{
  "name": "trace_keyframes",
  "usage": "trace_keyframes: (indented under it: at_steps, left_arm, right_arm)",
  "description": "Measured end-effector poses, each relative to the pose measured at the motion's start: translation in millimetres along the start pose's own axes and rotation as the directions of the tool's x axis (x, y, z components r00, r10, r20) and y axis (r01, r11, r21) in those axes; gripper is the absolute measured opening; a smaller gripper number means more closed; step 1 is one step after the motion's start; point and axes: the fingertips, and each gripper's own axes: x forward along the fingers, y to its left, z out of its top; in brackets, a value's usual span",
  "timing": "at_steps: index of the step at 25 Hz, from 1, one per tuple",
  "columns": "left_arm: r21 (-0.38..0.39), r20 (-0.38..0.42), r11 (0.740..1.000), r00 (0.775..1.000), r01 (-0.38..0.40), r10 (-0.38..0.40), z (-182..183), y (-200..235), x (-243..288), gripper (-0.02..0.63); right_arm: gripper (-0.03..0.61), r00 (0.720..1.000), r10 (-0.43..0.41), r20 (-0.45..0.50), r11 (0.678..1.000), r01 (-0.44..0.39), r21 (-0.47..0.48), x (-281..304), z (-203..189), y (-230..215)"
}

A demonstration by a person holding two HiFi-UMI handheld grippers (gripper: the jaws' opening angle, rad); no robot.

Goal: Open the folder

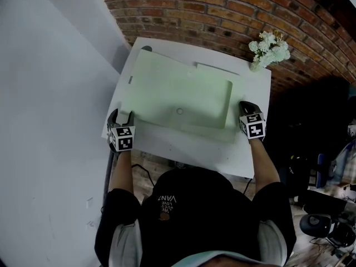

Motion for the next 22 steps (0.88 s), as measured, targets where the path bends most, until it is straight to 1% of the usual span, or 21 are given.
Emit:
trace_keyframes:
  at_steps: [5,11,22]
  left_arm:
    - [-0.019,0.045,1.0,0.999,-0.017,0.018,12,3,-14,0.258]
    - [0.007,0.109,0.999,0.993,-0.042,0.041,41,2,-36,0.258]
    - [0.01,0.21,0.997,0.975,-0.073,0.069,74,-3,-66,0.258]
  right_arm:
    - [0.0,1.0,-0.003,0.015,1.0,0.002,0.015,-5,2,-5]
    - [0.0,0.996,0.005,0.084,1.0,-0.008,0.025,-18,21,-7]
    - [0.0,0.985,0.026,0.171,0.999,-0.032,0.032,-38,41,-1]
